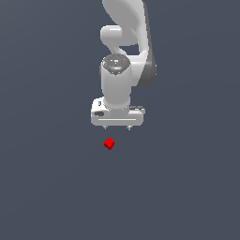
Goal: Pick up the red cube and move it to a goal position.
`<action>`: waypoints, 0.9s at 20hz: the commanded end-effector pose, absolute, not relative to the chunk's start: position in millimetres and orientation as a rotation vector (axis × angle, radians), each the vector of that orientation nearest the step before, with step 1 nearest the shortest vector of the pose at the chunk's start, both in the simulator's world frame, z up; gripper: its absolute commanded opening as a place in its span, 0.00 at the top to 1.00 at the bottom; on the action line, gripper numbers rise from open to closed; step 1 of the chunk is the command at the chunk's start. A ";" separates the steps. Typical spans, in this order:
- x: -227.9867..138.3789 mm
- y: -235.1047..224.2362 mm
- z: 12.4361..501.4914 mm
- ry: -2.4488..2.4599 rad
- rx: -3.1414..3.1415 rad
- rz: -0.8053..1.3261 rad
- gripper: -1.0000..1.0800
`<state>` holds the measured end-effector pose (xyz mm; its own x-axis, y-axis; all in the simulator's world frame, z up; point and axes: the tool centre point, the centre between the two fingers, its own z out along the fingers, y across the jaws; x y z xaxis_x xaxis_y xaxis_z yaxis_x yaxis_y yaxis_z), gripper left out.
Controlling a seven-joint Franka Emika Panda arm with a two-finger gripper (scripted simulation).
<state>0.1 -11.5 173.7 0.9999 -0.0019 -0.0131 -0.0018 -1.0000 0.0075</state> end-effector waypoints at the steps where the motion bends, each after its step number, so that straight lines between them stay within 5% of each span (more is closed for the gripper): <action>1: 0.1 -11.5 173.7 -0.003 3.134 -0.021 0.04; 18: 2.4 -28.2 119.4 -0.383 3.111 -0.013 0.04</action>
<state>2.5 -25.3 128.7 0.9790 -0.2035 -0.0079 -0.2034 -0.9791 0.0074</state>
